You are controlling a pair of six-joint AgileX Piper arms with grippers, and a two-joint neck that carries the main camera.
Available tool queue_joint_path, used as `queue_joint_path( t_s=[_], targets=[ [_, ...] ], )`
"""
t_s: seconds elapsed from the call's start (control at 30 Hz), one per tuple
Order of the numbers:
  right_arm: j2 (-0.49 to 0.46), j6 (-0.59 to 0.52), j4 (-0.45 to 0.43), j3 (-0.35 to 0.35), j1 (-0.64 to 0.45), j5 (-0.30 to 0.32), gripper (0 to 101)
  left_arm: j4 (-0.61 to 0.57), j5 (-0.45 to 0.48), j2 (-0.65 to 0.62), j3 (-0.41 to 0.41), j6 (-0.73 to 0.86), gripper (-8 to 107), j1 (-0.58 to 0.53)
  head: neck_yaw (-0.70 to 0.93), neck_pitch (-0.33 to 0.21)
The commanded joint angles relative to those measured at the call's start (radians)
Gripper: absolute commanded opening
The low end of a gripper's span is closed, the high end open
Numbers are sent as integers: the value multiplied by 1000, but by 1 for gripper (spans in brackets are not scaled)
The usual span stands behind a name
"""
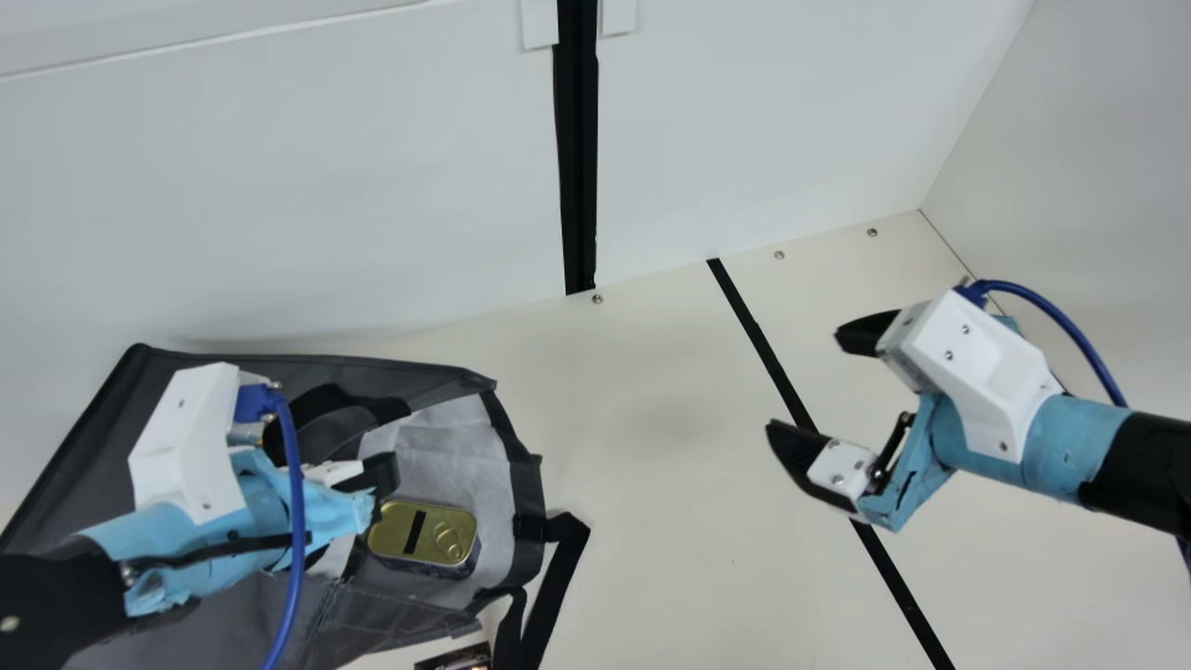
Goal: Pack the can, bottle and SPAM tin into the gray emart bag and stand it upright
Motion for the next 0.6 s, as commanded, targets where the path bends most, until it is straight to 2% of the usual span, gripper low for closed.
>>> queue_joint_path(
  t_s=[0.0,0.57],
  targets=[
    [-8,26,-22,1,-29,-19,95,0,0,0,0,0,-8,0,-2,-23],
    [-70,258,-194,-54,-203,-75,95,0,0,0,0,0,-8,0,-2,-23]
  ],
)
